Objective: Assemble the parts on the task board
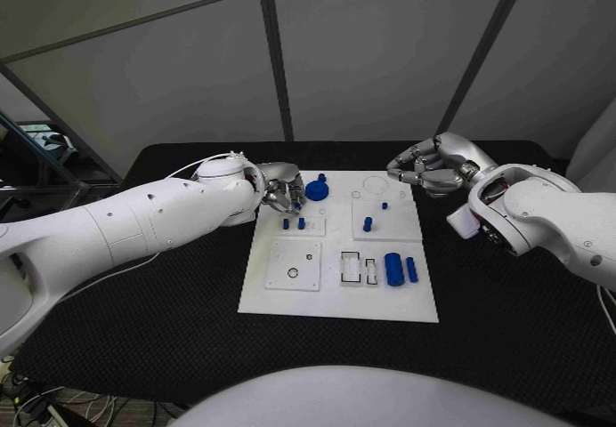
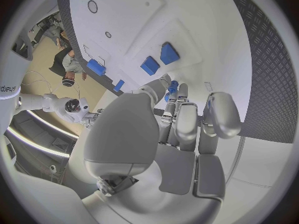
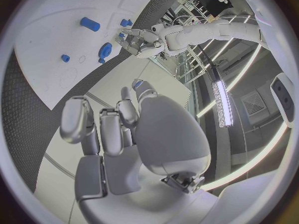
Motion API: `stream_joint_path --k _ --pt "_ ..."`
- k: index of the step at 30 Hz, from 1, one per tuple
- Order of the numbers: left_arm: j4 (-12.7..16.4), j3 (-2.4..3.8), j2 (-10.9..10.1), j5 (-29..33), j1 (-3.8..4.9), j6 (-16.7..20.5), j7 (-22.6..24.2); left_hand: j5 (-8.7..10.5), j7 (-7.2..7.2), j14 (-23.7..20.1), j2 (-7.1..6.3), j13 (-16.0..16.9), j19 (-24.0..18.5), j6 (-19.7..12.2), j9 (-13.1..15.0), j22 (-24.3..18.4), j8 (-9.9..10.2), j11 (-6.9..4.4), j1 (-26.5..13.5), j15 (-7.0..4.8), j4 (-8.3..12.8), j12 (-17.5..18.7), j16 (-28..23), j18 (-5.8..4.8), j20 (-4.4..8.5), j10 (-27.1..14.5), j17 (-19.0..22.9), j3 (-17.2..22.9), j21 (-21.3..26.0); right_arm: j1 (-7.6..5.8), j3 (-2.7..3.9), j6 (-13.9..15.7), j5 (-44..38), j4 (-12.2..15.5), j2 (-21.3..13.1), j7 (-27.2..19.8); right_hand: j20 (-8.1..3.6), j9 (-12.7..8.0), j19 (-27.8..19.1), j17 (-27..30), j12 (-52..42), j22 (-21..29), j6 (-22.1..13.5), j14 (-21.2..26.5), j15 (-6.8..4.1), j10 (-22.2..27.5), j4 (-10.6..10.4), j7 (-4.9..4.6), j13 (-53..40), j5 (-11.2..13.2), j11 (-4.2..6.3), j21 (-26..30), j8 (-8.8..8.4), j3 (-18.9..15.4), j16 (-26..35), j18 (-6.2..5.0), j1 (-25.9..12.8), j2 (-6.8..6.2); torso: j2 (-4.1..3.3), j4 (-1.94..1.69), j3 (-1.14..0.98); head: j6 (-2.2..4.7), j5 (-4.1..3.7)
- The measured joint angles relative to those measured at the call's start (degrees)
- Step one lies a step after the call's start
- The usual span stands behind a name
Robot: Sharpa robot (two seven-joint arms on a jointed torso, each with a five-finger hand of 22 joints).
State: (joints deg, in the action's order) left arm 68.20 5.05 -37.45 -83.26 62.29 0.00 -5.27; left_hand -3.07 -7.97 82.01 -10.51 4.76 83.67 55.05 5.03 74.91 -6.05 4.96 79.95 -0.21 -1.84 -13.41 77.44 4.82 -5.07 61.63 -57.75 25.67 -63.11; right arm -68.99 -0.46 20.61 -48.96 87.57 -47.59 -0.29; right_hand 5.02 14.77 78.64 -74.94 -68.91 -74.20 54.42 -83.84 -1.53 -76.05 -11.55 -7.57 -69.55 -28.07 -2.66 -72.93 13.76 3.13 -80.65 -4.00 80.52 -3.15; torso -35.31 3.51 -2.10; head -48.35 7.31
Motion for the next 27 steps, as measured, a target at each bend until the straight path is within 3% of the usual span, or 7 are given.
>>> stream_joint_path --k 6,15,20,22,25,26,27 --pt "0.0 0.0 -0.1 0.0 0.0 0.0 0.0 0.0 0.81 -0.2 -0.56 -0.1 -0.3 -2.2 -0.9 0.0 1.6 0.5 -0.6 0.46 -0.1 1.1 -0.1 0.0 -0.27 -2.2 0.9 -1.8 0.9 0.0 0.0 0.0 0.0 0.0 0.0 0.0 0.0 0.0 0.0 0.0 0.0 0.1 0.0 0.0 0.0 0.0 0.0 0.0 0.1 0.0 0.0 0.0 0.0 0.0 0.0 -0.01 0.0 0.0 0.02 -0.01 0.01 0.08 -0.01" --pt "0.2 0.0 -0.5 0.0 -0.02 0.3 -0.1 0.0 0.91 -0.3 -0.56 -0.1 -0.5 -2.7 -1.1 0.0 1.8 0.81 -0.6 0.57 0.0 1.2 -0.2 0.0 -0.47 -3.1 1.3 -2.7 2.0 0.0 0.0 0.0 -0.1 -0.3 0.0 0.1 0.0 0.1 0.0 0.0 1.5 0.6 -0.1 0.0 0.0 0.9 0.0 -0.14 1.6 0.0 -0.04 0.7 0.0 0.2 0.8 0.0 0.0 0.0 0.03 -0.02 0.01 0.2 0.0" --pt "0.7 0.0 -1.4 0.0 -0.02 0.7 -0.1 0.0 0.89 -0.3 -0.56 -0.1 -0.6 -2.8 -1.1 0.0 1.8 0.86 -0.6 0.57 -0.1 1.2 -0.2 0.0 -0.6 -3.7 1.4 -3.2 2.7 0.0 0.0 -0.1 -1.0 -1.4 0.0 0.3 0.05 0.6 -1.4 5.9 23.2 2.4 -0.5 2.5 0.41 14.8 -0.2 -0.12 20.3 0.1 -0.08 3.0 0.0 2.2 9.6 -0.11 1.2 -0.1 0.03 -0.02 0.04 0.27 0.0" --pt "1.1 0.0 -2.1 0.2 -0.03 1.1 -0.1 0.0 0.7 -0.3 -0.56 -0.1 -0.7 -3.0 -1.1 -0.2 1.8 0.94 -0.6 0.62 -0.1 1.5 -0.3 0.0 -0.71 -4.3 1.6 -3.6 3.7 0.0 0.0 -0.2 -2.0 -2.0 0.0 0.5 -0.02 0.6 -1.5 8.1 30.2 2.7 -0.5 3.2 0.52 17.5 -0.3 -0.15 26.0 0.8 -0.47 3.4 0.0 3.6 12.0 -0.93 2.1 -0.67 0.05 -0.03 0.07 0.31 0.0" --pt "1.4 0.17 -3.1 0.5 -0.05 2.2 0.0 0.0 0.64 -1.0 -0.35 -0.1 -1.8 -2.9 -1.1 -2.6 1.8 1.31 -0.4 1.29 -0.3 1.7 -1.6 0.07 -1.18 -5.8 4.0 -4.7 8.2 0.0 0.0 -0.5 -4.4 -3.1 0.0 0.7 0.12 0.5 -1.3 9.7 39.7 2.2 0.2 3.0 0.85 18.2 -0.1 -0.87 34.7 2.1 -0.87 3.2 -0.77 6.0 13.6 -0.92 3.7 -1.75 0.08 -0.06 0.07 0.44 0.02" --pt "1.4 0.29 -3.5 0.6 -0.06 2.6 0.1 0.0 0.37 -1.0 0.08 -0.1 -1.8 -2.6 -1.1 -2.9 1.8 1.31 -0.6 1.29 -0.5 1.7 -1.6 2.31 -1.18 -5.8 4.1 -4.9 8.7 0.0 0.0 -0.7 -5.3 -3.4 0.0 0.8 0.44 0.3 -1.0 9.9 42.5 1.8 0.4 2.7 1.16 17.4 0.0 -1.05 37.6 2.5 -1.19 2.8 -1.29 6.7 13.6 -0.91 4.1 -2.16 0.1 -0.06 0.07 0.49 0.05" --pt "1.4 0.43 -3.8 0.8 -0.06 3.0 0.2 0.0 0.22 -1.0 0.08 -0.1 -1.8 -2.5 -1.1 -3.0 1.8 1.31 -0.6 1.29 -0.6 1.7 -1.6 3.15 -1.18 -5.8 4.2 -5.1 9.0 0.0 0.0 -0.9 -6.3 -3.6 0.0 0.9 0.64 0.1 -0.8 10.0 44.7 1.5 0.7 2.5 1.36 16.4 0.1 -1.29 40.0 3.0 -1.33 2.5 -1.71 7.3 13.6 -0.92 4.4 -2.46 0.1 -0.06 0.07 0.54 0.08"
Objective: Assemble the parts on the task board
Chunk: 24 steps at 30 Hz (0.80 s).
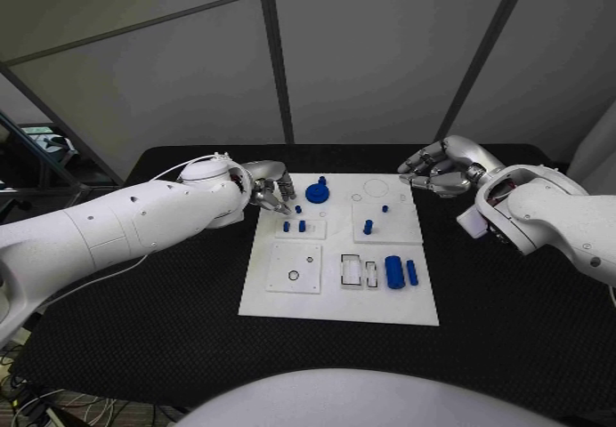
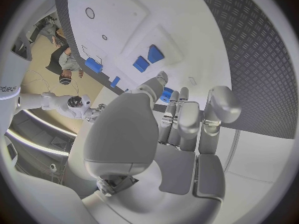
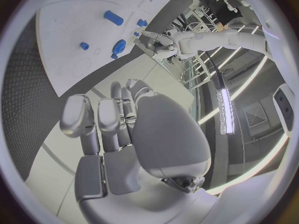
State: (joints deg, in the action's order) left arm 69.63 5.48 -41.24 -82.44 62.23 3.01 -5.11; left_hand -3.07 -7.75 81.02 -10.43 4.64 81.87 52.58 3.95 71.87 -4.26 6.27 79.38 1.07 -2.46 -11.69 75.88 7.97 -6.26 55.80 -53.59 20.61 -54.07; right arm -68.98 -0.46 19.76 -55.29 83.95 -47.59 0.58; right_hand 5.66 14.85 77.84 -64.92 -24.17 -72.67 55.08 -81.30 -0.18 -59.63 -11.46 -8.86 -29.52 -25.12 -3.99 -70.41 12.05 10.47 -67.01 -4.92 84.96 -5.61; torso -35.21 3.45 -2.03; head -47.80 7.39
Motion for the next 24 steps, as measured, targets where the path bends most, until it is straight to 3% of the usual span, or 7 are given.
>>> stream_joint_path --k 7,11,16,18,19,23,24 --pt "0.9 0.74 -3.0 3.9 0.12 2.9 1.4 0.0 -0.45 -0.2 0.88 0.4 -0.2 2.1 0.1 -1.0 -1.1 -0.59 0.8 -0.19 0.1 -1.7 -0.7 -0.1 -0.21 1.9 1.3 -0.2 1.6 0.03 0.0 -1.6 -10.2 -1.5 0.2 0.9 0.07 -1.8 1.7 -0.8 9.4 -2.2 2.0 -1.3 -0.14 -3.7 1.2 0.24 10.4 1.6 -0.4 -2.3 -2.41 2.8 -0.9 0.01 0.8 -0.85 0.01 0.02 0.01 0.45 -0.19" --pt "1.6 0.86 -4.7 9.0 0.14 4.5 3.0 0.0 -0.95 -4.6 2.3 0.8 -2.9 4.5 0.4 -4.4 -2.3 -0.9 2.2 -0.66 0.0 -3.1 -5.9 -0.08 0.28 4.5 11.0 1.4 8.4 0.45 0.04 -2.6 -17.9 -1.8 0.6 1.7 0.07 -2.4 1.7 -0.9 11.5 -2.3 2.6 -1.5 0.07 -3.7 1.3 0.5 12.6 3.2 -0.4 -2.6 -3.13 3.2 -0.9 0.01 0.8 -0.85 0.01 0.02 0.01 0.76 -0.52" --pt "3.9 0.88 -6.9 21.6 0.14 8.2 7.5 0.0 -1.59 -12.7 3.67 1.3 -9.9 5.7 0.4 -12.6 -3.3 -0.81 2.5 -0.25 0.0 -4.9 -14.9 0.0 0.13 5.6 25.7 3.8 25.0 1.56 0.0 -3.9 -27.6 -1.9 1.5 3.0 0.06 -3.0 2.2 -0.9 13.2 -2.3 2.7 -2.1 0.36 -3.3 1.5 0.58 14.6 5.1 -0.74 -3.0 -4.3 3.4 -1.2 0.01 0.7 -1.42 -0.02 0.02 0.01 1.48 -3.0" --pt "5.6 0.88 -7.7 28.7 0.13 9.8 10.2 0.0 -1.61 -13.7 3.67 1.3 -10.9 5.7 0.4 -13.6 -3.7 -0.66 2.5 -0.13 0.0 -5.1 -15.9 1.0 -0.01 5.4 26.8 3.8 26.8 2.03 0.0 -4.5 -31.3 -1.9 2.0 3.7 0.06 -3.2 2.2 -0.9 13.6 -2.3 2.7 -2.3 0.38 -3.2 1.5 0.58 15.2 5.2 -0.85 -3.0 -4.59 3.4 -1.2 0.01 1.0 -1.63 -0.04 0.02 0.0 1.72 -3.85" --pt "6.4 0.88 -8.0 31.9 0.11 10.5 11.4 0.0 -1.71 -14.1 3.67 1.4 -11.2 5.6 0.3 -13.9 -3.7 -0.46 2.5 0.01 -0.1 -5.4 -16.3 3.74 -0.13 5.2 27.2 3.9 27.3 2.22 0.0 -4.7 -32.7 -2.0 2.2 3.9 0.06 -3.3 2.2 -0.9 13.9 -2.3 2.7 -2.4 0.47 -3.1 1.6 0.58 15.5 5.5 -1.0 -3.0 -4.81 3.5 -1.2 0.01 1.0 -1.63 -0.05 0.03 0.0 1.83 -4.24" --pt "9.8 0.81 -9.4 45.8 -0.21 12.3 16.5 0.0 -1.92 -14.9 3.36 1.5 -11.7 5.4 0.2 -14.5 -4.0 -0.39 2.2 0.06 0.0 -6.0 -16.9 3.91 -0.23 4.7 27.9 4.1 28.0 2.99 0.0 -5.7 -37.7 -2.8 3.4 5.0 0.06 -3.8 2.6 -1.0 14.7 -2.3 2.7 -2.4 0.48 -2.6 1.8 0.58 16.8 5.5 -1.02 -3.3 -5.85 3.7 -1.5 0.01 1.2 -1.86 -0.09 0.02 0.02 2.24 -5.31" --pt "10.5 0.78 -9.7 48.8 -0.32 12.6 17.6 0.0 -1.92 -14.9 3.36 1.5 -11.9 5.4 0.2 -14.6 -4.0 -0.39 2.2 0.05 0.0 -6.0 -17.1 2.96 -0.41 4.7 28.0 4.1 28.4 3.15 0.01 -5.9 -38.6 -3.0 3.7 5.2 0.06 -3.9 2.6 -0.9 15.0 -2.3 2.7 -2.5 0.64 -2.6 1.8 0.54 17.1 5.5 -1.03 -3.3 -6.01 3.7 -1.5 0.01 1.1 -1.97 -0.1 0.02 0.03 2.28 -5.51"
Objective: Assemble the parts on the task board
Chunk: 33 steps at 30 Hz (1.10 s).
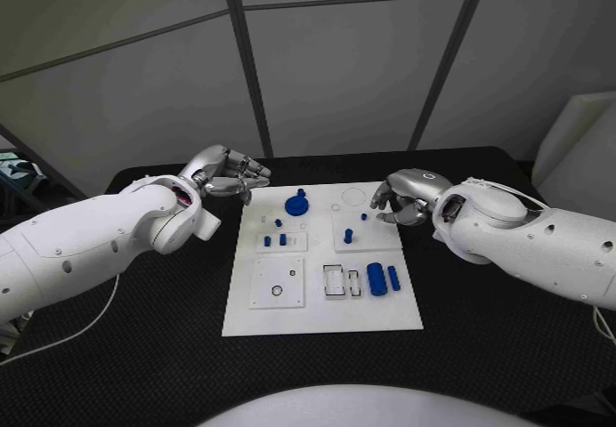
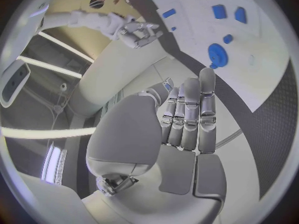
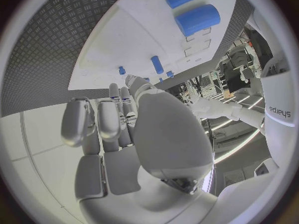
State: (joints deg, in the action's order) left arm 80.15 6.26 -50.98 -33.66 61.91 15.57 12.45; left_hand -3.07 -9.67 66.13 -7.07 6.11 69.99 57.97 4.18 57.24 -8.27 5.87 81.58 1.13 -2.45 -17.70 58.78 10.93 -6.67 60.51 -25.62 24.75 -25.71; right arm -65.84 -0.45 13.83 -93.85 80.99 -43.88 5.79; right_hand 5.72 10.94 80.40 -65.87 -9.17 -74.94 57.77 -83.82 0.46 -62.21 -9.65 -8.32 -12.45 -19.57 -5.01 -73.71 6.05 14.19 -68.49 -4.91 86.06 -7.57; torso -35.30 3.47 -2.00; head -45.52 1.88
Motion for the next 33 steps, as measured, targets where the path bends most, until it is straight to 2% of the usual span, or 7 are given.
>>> stream_joint_path --k 1,6,7,8,15,20,33 --pt "0.6 -0.01 -0.3 2.7 -0.11 0.2 1.0 0.0 0.0 0.0 0.0 0.1 -0.1 0.0 0.0 -0.1 0.0 0.0 0.0 0.0 0.0 -0.1 0.0 -2.19 0.12 0.0 0.1 0.0 0.1 0.16 0.0 -0.2 -0.8 -0.2 0.3 0.2 0.0 -0.1 0.0 0.3 0.2 0.0 -0.2 0.0 0.04 0.2 0.0 -0.18 0.4 0.0 -0.2 0.0 -0.34 0.0 0.0 0.0 -0.1 -0.11 -0.01 0.0 0.01 0.03 -0.16" --pt "3.2 -0.03 -1.2 13.4 -0.47 0.7 4.6 0.0 0.0 -0.4 0.0 0.1 -0.4 0.0 0.0 -0.2 -0.4 0.0 0.0 0.0 0.0 -0.4 0.0 -1.87 0.0 0.0 0.3 0.0 0.4 0.8 0.01 -1.0 -3.7 -1.1 1.6 1.1 0.2 -0.5 0.2 1.1 0.8 0.0 -0.4 0.0 0.04 0.4 0.2 -0.39 1.6 0.3 -0.41 -0.3 -1.1 0.2 0.5 0.01 -0.1 -0.11 -0.03 -0.04 0.02 0.16 -0.78" --pt "3.6 -0.04 -1.3 14.8 -0.52 0.7 5.1 0.0 0.01 -0.5 0.04 0.2 -0.4 0.0 0.0 -0.3 -0.4 0.0 0.0 0.11 0.0 -0.7 -0.3 0.28 0.0 0.0 0.3 0.0 0.5 0.88 0.01 -1.1 -4.1 -1.3 1.9 1.3 0.3 -0.6 0.3 1.1 0.9 0.0 -0.4 0.0 0.04 0.6 0.2 -0.39 1.8 0.3 -0.58 -0.3 -1.12 0.2 0.5 0.01 -0.1 -0.11 -0.05 -0.07 0.02 0.18 -0.85" --pt "4.1 -0.05 -1.4 16.5 -0.58 0.7 5.6 0.0 0.0 -0.6 0.17 0.2 -0.4 0.0 0.0 -0.4 -0.4 0.0 -0.2 0.19 0.0 -0.7 -0.3 0.59 0.0 0.0 0.4 0.0 0.5 0.98 0.01 -1.2 -4.5 -1.6 2.1 1.5 0.41 -0.7 0.4 1.1 1.1 0.0 -0.4 0.0 0.04 0.7 0.2 -0.39 2.0 0.3 -0.72 -0.3 -1.25 0.2 0.5 0.01 -0.1 -0.11 -0.05 -0.07 0.02 0.19 -0.86" --pt "5.9 -0.06 -1.8 22.0 -0.76 0.6 7.5 0.0 0.04 -0.8 0.0 0.3 -0.5 0.0 0.0 -0.6 -0.7 0.0 -0.5 -0.01 0.0 -0.9 -0.4 0.52 0.11 0.0 0.6 0.0 0.5 1.32 0.04 -1.2 -6.4 -2.8 3.7 2.6 0.41 -0.9 0.4 1.1 1.4 0.0 -0.6 -0.2 0.25 1.1 0.3 -0.59 2.8 0.5 -0.71 -0.6 -1.69 0.3 0.5 0.01 -0.3 -0.33 -0.13 -0.07 0.04 0.2 -0.73" --pt "6.5 -0.08 -2.0 23.4 -0.79 0.6 8.1 0.0 0.04 -0.8 0.0 0.3 -0.6 0.0 0.0 -0.6 -0.7 0.0 -0.5 -0.01 0.0 -1.2 -0.4 0.51 0.2 0.0 0.6 0.0 0.7 1.46 0.04 -0.6 -7.2 -3.2 4.3 3.2 0.73 -1.4 0.7 1.2 1.7 0.0 -0.8 -0.2 0.25 1.1 0.6 -0.78 4.1 3.8 -0.71 -0.8 -2.08 1.3 0.1 0.0 -0.3 -0.33 -0.13 -0.07 0.01 0.05 -0.63" --pt "6.5 -0.08 -2.0 24.9 -0.84 0.3 8.5 0.0 0.04 -1.0 0.0 0.3 -0.8 0.0 0.0 -0.7 -0.7 0.0 -0.5 0.19 0.0 -1.2 -0.4 0.5 0.0 0.0 0.7 0.0 0.7 1.53 0.06 0.1 -7.7 -4.6 5.6 3.6 0.72 -1.5 1.1 1.0 1.7 0.0 -0.6 -0.2 0.25 0.9 0.5 -1.01 4.9 4.2 -0.88 -1.2 -2.07 2.6 -0.2 0.01 -0.2 -0.14 -0.05 -0.01 -0.07 -0.12 -0.49"
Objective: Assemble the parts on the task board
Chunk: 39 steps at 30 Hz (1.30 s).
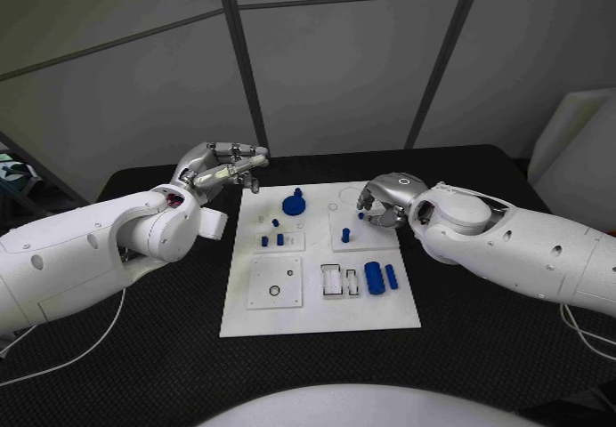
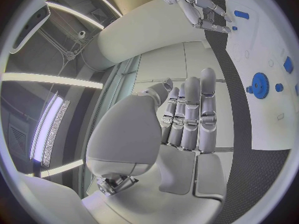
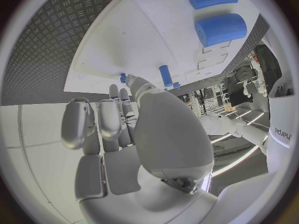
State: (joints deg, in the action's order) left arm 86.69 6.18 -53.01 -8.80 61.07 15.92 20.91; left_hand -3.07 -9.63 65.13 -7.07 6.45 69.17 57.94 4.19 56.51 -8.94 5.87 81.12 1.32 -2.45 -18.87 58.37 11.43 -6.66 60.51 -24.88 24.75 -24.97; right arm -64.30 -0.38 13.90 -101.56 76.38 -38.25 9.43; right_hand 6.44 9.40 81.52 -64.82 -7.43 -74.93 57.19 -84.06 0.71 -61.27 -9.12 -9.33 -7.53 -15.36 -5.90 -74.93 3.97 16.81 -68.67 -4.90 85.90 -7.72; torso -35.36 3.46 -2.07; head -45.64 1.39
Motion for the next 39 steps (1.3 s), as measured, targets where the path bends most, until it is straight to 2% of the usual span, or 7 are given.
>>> stream_joint_path --k 8,11,25,32,33,35,39 --pt "0.2 -0.01 0.0 0.2 -0.01 -0.1 0.0 0.0 0.0 0.0 0.0 0.0 0.0 0.0 0.0 -0.1 0.0 0.0 0.0 0.0 0.0 0.0 0.0 0.0 0.0 0.0 0.1 0.0 0.2 0.0 0.02 -0.9 0.7 -1.6 1.2 -0.2 -0.2 -0.1 0.2 -0.3 0.0 0.0 1.1 0.0 0.0 -1.0 0.0 0.35 0.7 0.0 0.27 -0.7 0.0 1.0 -0.6 0.0 -0.3 0.58 0.03 0.01 0.02 0.04 -0.05" --pt "0.3 -0.01 0.1 0.2 -0.01 -0.2 0.0 0.0 0.0 0.0 0.0 0.0 0.0 0.0 0.0 -0.1 -0.1 0.0 0.0 -0.03 0.0 -0.2 -0.2 0.0 0.0 0.0 0.1 0.0 0.2 0.0 0.02 -1.5 1.1 -2.2 1.8 -0.3 -0.21 -0.1 0.6 -0.4 -0.2 0.0 1.4 0.0 0.0 -1.2 0.1 0.28 1.0 0.0 0.47 -0.8 0.0 1.4 -0.9 0.93 -0.1 0.82 0.03 0.01 0.03 0.04 -0.04" --pt "0.4 -0.01 0.1 0.3 -0.01 -0.3 0.0 0.0 0.0 -0.2 0.0 0.0 0.0 0.0 0.0 -0.2 -0.2 0.0 0.0 -0.2 0.0 -0.4 -0.2 0.0 0.0 0.0 0.2 0.0 0.2 -0.05 0.17 -4.2 2.1 -4.1 3.7 -0.7 -0.42 -0.1 0.8 -0.7 -0.3 0.0 2.0 0.0 0.0 -1.9 0.3 0.47 1.3 0.0 0.55 -1.3 0.0 2.0 -1.2 0.92 -0.3 1.04 0.03 0.01 0.07 -0.13 0.13" --pt "0.4 -0.01 0.0 0.4 -0.01 -0.4 0.0 0.0 0.01 -0.2 0.0 0.0 0.0 0.0 0.0 -0.3 -0.2 -0.21 0.0 -0.2 0.2 -0.4 -0.2 0.01 0.0 -0.2 0.3 -0.2 0.4 -0.11 0.25 -4.5 2.2 -4.3 3.9 -0.6 -0.61 0.1 2.3 -2.1 -1.2 0.0 4.6 0.1 -0.35 -4.5 1.8 0.98 1.7 0.8 1.09 -4.3 0.84 3.5 -2.8 1.0 0.7 2.05 0.03 0.01 0.04 -0.33 0.2" --pt "0.4 -0.01 0.0 0.4 -0.01 -0.4 0.0 0.0 0.01 -0.2 0.0 0.1 0.0 0.0 0.0 -0.3 -0.2 -0.19 0.0 -0.2 0.3 -0.4 -0.2 0.0 0.0 -0.2 0.3 0.0 0.4 -0.11 0.26 -4.5 2.2 -4.3 3.9 -0.6 -0.62 0.2 2.3 -2.3 -1.2 0.0 5.0 0.1 -0.57 -5.0 2.1 1.07 1.7 1.1 1.19 -4.9 0.85 3.8 -2.9 1.85 0.8 2.16 0.03 0.01 0.04 -0.35 0.2" --pt "0.4 -0.01 0.0 0.4 -0.01 -0.4 0.0 0.0 0.01 -0.2 0.0 0.1 0.0 0.0 0.0 -0.3 -0.2 0.0 0.0 -0.2 0.4 -0.4 -0.2 0.0 0.0 -0.4 0.3 0.1 0.4 -0.1 0.26 -4.4 2.1 -4.2 3.8 -0.4 -0.61 0.4 2.3 -2.4 -1.6 0.0 6.0 0.0 -0.84 -5.8 2.7 1.24 1.7 1.1 1.42 -6.0 1.34 4.4 -2.9 1.84 0.9 2.28 0.03 0.01 0.02 -0.41 0.23" --pt "0.4 -0.01 -0.1 0.4 -0.01 -0.4 0.0 0.0 0.01 -0.2 0.0 0.1 0.0 0.0 0.0 -0.3 -0.4 0.0 0.0 -0.2 0.4 -0.6 -0.2 0.01 0.0 -0.4 0.4 0.1 0.4 0.06 0.21 -3.8 1.8 -3.7 3.5 0.0 -0.82 0.5 2.5 -2.7 -1.9 0.0 6.7 -0.1 -1.14 -6.4 3.7 1.37 1.4 1.3 1.18 -6.9 1.62 5.4 -3.2 1.83 1.1 2.49 0.03 0.05 -0.01 -0.49 0.24"
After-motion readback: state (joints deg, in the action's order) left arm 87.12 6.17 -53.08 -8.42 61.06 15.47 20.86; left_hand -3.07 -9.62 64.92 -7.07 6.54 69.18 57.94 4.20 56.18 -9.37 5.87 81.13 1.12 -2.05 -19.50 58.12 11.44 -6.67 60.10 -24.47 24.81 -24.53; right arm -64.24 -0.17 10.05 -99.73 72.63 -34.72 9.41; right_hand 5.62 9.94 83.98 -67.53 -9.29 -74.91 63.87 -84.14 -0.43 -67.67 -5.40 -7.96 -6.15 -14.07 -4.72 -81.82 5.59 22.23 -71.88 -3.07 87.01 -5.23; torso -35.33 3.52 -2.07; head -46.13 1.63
